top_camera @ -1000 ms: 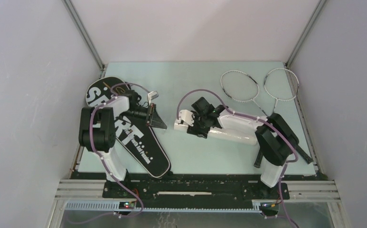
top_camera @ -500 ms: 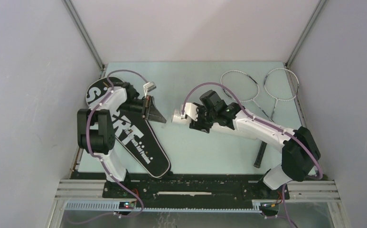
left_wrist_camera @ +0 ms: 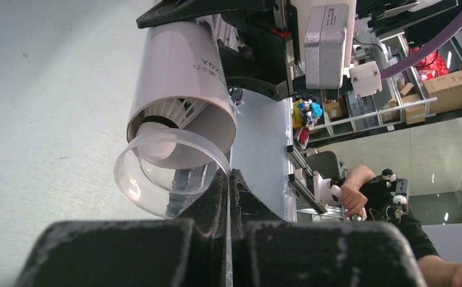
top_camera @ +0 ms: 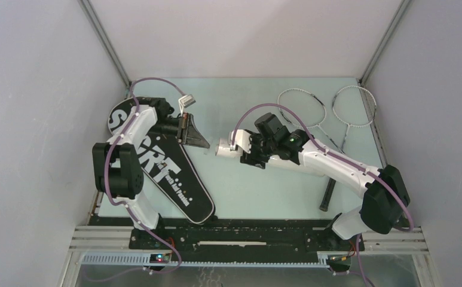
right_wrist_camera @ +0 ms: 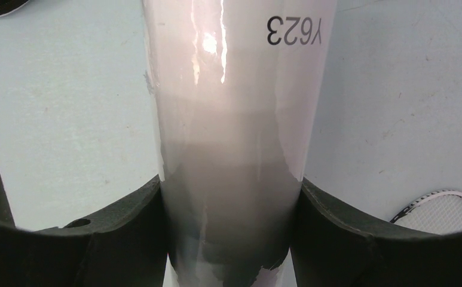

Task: Pack up the badminton gear
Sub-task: Close the lid on the shuttle tube.

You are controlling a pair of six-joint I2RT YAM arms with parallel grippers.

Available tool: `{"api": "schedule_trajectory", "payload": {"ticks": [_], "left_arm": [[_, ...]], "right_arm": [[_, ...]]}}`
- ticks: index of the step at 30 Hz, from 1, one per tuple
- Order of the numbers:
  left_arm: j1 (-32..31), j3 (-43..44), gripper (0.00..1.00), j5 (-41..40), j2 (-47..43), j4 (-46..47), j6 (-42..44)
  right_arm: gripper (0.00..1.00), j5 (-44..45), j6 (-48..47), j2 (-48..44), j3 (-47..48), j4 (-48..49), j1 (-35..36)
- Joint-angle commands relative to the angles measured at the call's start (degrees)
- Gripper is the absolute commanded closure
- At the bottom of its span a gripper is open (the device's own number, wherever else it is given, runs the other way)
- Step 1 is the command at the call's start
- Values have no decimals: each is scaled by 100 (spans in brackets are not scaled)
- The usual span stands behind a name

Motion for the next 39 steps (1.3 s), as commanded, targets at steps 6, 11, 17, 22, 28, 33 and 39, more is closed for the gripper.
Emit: {"api": "schedule_trajectory", "payload": {"ticks": [6,11,17,22,28,33,39], "left_arm": [[-237,456,100,353,80,-81,-87],[-299,372,100,384,74,-81,-31],[-364,347,100,468,98,-81,0],[-466,434,100,541,117,-90,-21],[-476,423,100,613,103,-82,-7],[-546,426,100,732,194,-92,21],[-657,379,100,832,325,-100,107]], "right_arm": [[51,-289,125,-286,423,-126,38],[51,-404,255,-249,519,-127,-50],[52,-506,367,-183,601,-120,-94],[52,-432,339,-46,606,-144,9],[52,-407,359,45,606,-98,27],[52,-502,437,77,606,-66,54],[53,-704,598,6,606,-23,2]]}}
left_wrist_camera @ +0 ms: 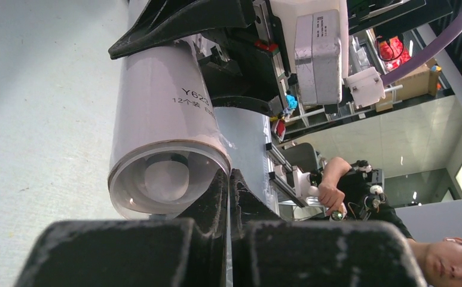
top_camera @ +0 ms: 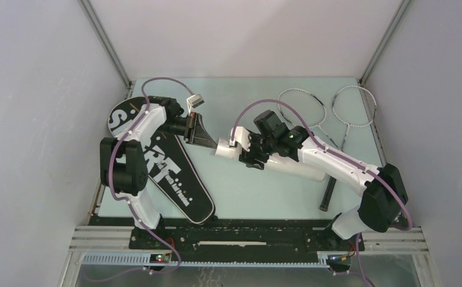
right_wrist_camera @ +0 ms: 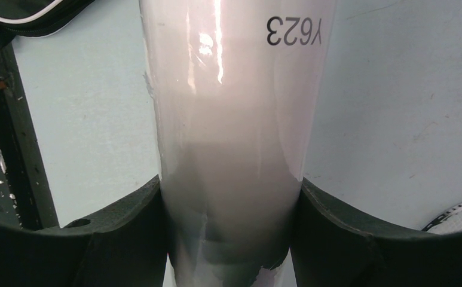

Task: Pack up the badminton gear
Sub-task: Close the lid on the shuttle tube.

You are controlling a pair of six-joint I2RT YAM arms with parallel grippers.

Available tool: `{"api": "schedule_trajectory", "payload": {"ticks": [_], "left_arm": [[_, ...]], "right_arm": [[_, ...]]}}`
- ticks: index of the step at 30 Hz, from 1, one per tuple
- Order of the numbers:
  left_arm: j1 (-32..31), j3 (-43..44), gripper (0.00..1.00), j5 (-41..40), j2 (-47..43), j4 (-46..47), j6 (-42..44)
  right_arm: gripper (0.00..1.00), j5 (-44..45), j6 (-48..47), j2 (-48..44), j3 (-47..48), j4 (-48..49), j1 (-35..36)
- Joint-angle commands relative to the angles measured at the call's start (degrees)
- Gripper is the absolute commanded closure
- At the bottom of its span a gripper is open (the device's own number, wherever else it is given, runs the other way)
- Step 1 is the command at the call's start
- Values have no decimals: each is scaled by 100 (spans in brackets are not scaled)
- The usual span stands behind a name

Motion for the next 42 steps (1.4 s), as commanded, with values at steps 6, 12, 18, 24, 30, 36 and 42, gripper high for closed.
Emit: {"api": "schedule_trajectory", "payload": {"ticks": [6,12,18,24,30,36,42], "left_arm": [[-208,151,100,463,123,-34,200],[-261,186,100,481,181,-28,233],[-505,242,100,478,202,-16,279],[-559,189,89,452,192,-25,392],[-560,62,82,403,172,-29,531],[-559,37,81,393,99,-35,585],[-559,86,85,393,174,-39,598]], "right_arm": [[54,-935,581,-191,295,438,-305],[55,-1355,793,-233,295,541,-520],[55,-1443,759,-233,295,512,-486],[55,-1469,706,-259,322,424,-485],[55,-1530,706,-276,322,401,-529],[56,-1538,667,-285,322,363,-571],[56,-1367,577,-166,373,303,-512]]}}
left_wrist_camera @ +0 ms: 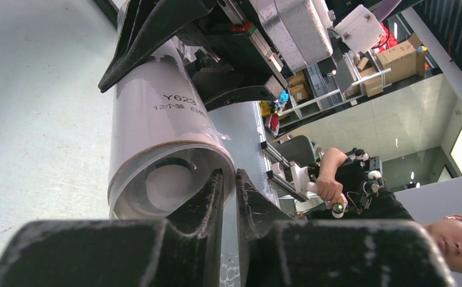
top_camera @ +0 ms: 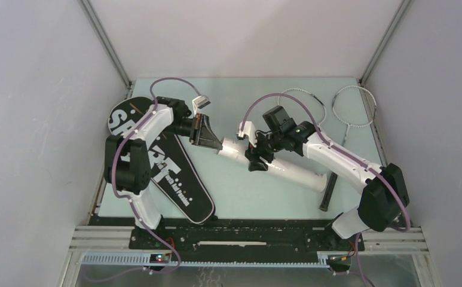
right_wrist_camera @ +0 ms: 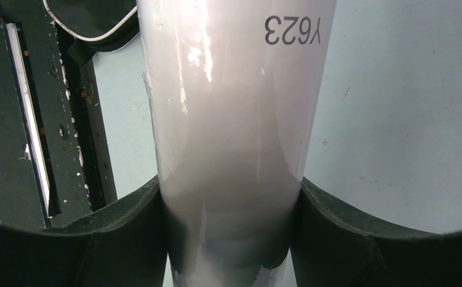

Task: Pack up the badminton gear
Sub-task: Close the lid on the shuttle tube.

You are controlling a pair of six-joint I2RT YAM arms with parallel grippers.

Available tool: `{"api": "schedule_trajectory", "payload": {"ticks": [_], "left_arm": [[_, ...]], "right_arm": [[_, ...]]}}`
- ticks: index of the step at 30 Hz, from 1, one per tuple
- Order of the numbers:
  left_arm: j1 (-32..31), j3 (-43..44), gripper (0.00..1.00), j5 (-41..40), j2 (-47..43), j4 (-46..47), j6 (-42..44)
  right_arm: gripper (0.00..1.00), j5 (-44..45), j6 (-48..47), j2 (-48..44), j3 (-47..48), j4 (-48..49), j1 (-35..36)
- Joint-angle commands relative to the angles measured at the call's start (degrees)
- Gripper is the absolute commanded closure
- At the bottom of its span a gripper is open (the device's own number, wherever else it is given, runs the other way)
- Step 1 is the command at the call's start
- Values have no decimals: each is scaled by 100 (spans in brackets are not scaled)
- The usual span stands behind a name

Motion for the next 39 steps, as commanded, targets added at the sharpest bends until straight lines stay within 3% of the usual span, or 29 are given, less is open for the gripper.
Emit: {"api": "schedule_trajectory", "payload": {"ticks": [1,4,10,18,39], "left_arm": [[-164,87,87,-7,42,-48,228],[-164,113,91,-42,145,-43,315],[-134,90,77,-216,256,-51,486],[-66,111,68,-285,324,-51,528],[264,127,59,-323,235,-58,530]], "right_arm": [[56,40,67,-107,380,679,80],[56,98,130,52,385,735,105],[57,58,156,178,378,816,89],[57,37,100,130,385,738,58],[59,124,-164,117,178,661,130]]}}
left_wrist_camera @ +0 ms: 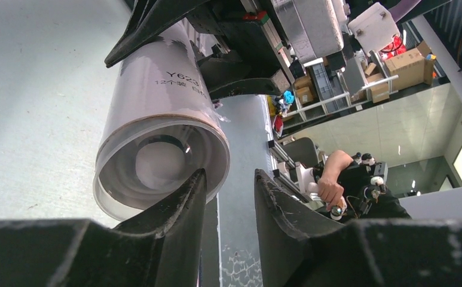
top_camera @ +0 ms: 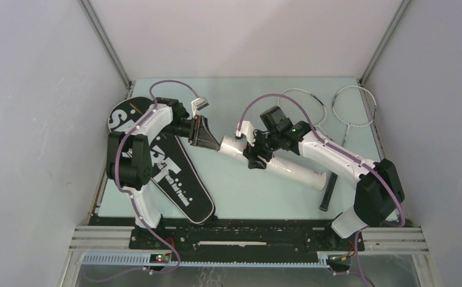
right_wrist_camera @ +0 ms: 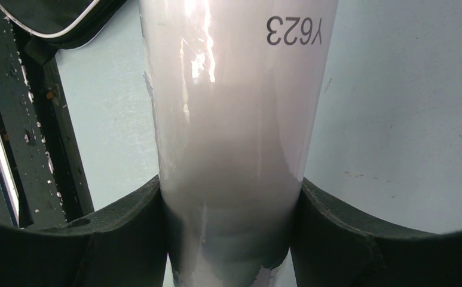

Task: Pack up the badminton gear
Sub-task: Close the lid on the shuttle tube.

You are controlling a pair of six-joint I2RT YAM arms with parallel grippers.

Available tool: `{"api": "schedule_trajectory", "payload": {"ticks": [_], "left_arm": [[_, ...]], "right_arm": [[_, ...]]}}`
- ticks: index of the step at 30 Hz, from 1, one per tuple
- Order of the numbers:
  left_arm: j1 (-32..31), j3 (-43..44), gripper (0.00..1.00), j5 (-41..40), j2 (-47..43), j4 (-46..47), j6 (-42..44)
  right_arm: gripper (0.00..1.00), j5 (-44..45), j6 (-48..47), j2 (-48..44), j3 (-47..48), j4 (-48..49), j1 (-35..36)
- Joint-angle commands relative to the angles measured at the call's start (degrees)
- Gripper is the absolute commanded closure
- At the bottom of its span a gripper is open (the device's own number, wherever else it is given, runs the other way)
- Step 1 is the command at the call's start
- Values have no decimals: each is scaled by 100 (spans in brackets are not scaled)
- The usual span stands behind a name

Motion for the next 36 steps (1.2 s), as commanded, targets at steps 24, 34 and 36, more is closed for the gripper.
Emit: {"api": "schedule_trajectory", "payload": {"ticks": [24,34,36], "left_arm": [[380,253,57,-301,-4,69,331],[125,268,57,-238,56,72,325],[85,273,57,-231,78,70,316]], "right_arm": [[60,-306,-174,-169,113,470,193],[60,-329,-134,-165,113,516,213],[60,-324,-134,-182,113,515,219]]}}
